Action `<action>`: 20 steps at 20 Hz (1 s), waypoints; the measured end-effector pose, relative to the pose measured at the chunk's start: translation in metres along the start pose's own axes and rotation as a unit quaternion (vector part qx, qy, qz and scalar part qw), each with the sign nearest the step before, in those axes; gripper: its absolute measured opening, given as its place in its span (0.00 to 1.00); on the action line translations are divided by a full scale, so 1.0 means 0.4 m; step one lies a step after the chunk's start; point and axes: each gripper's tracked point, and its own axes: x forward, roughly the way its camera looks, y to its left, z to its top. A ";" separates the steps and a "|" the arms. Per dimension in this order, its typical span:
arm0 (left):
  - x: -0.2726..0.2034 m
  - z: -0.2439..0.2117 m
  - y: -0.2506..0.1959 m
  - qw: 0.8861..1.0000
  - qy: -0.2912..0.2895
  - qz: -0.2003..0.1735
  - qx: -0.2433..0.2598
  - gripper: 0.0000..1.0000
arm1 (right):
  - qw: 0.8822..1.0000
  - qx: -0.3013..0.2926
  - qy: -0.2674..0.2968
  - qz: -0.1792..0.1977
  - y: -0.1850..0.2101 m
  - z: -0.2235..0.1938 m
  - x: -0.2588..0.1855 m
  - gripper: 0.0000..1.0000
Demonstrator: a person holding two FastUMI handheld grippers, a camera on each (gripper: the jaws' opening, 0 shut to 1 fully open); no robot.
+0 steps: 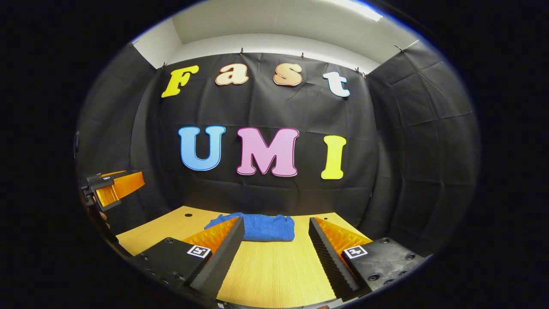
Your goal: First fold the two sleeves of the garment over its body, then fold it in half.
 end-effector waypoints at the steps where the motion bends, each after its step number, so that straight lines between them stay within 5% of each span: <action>1: -0.003 -0.005 -0.007 1.000 0.002 -0.006 0.002 0.81 | 1.000 0.002 -0.001 -0.003 -0.009 0.002 -0.001 0.96; 8: -0.010 -0.011 -0.001 1.000 0.008 -0.007 0.002 0.81 | 1.000 0.011 0.000 -0.020 -0.036 0.001 -0.018 0.95; 20: 0.008 -0.015 0.006 1.000 0.017 -0.012 0.011 0.81 | 1.000 0.003 0.008 0.005 0.028 -0.017 -0.005 0.95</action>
